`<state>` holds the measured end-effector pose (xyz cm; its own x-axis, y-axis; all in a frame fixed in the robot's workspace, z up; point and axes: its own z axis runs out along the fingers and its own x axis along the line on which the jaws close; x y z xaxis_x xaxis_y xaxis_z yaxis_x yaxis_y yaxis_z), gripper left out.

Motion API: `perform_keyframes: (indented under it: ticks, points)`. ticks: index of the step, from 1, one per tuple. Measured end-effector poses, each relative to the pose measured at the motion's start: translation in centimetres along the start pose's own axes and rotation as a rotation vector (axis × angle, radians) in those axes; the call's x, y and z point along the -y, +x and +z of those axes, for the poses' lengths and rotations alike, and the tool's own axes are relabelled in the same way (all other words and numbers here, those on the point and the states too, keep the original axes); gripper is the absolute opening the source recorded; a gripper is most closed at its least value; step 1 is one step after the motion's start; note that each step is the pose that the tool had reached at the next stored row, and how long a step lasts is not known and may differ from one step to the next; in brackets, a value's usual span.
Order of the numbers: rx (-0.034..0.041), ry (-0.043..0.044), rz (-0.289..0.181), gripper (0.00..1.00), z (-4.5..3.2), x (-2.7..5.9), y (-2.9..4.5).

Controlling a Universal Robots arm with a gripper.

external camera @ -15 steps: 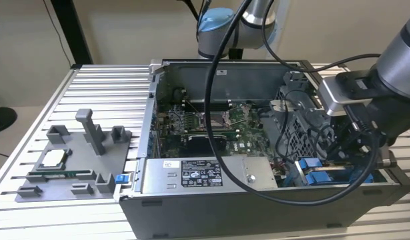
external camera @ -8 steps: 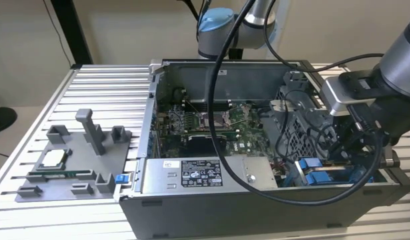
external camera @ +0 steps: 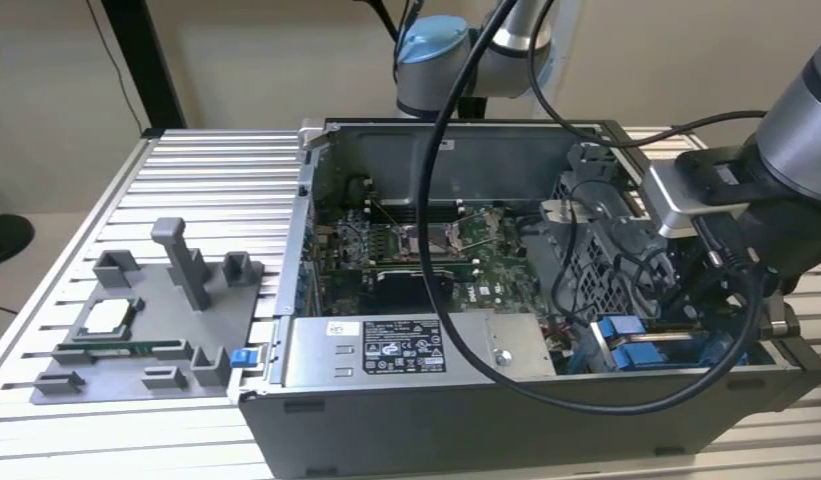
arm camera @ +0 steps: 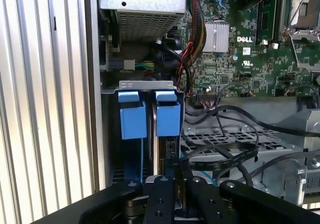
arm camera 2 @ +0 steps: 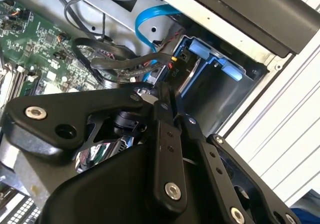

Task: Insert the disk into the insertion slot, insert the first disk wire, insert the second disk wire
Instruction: 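Insert the second disk wire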

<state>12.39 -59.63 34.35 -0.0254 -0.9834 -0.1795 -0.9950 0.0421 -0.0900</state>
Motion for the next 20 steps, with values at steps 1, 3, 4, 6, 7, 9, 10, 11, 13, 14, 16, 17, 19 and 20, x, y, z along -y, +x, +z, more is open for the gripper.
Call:
perform_keyframes:
  ticks: [1,3,4,6,7,9,10,11,13,14,16,17,19,20]
  points:
    - [-0.0001,0.0011,0.000,0.00,0.02,0.00,0.00]
    - [-0.0001,0.0031,0.001,0.00,0.05,-0.01,0.01]
    - [0.0000,0.0037,0.001,0.00,0.07,-0.01,0.02]
    - [-0.0001,0.0048,0.003,0.00,0.10,-0.01,0.02]
    - [0.0001,0.0051,0.003,0.00,0.11,-0.02,0.01]
    - [-0.0002,0.0057,0.004,0.00,0.12,-0.02,-0.05]
    - [-0.0002,0.0061,0.005,0.00,0.13,-0.02,-0.08]
    - [-0.0002,0.0064,0.006,0.00,0.14,-0.02,-0.10]
    - [-0.0006,0.0068,0.008,0.00,0.15,-0.02,-0.10]
    - [-0.0007,0.0070,0.009,0.00,0.17,-0.02,-0.10]
    - [-0.0009,0.0075,0.010,0.00,0.21,-0.03,-0.10]
    - [-0.0009,0.0077,0.011,0.00,0.24,-0.03,-0.10]
    - [-0.0010,0.0083,0.013,0.00,0.29,-0.04,-0.13]
    - [-0.0010,0.0084,0.013,0.00,0.33,-0.04,-0.14]
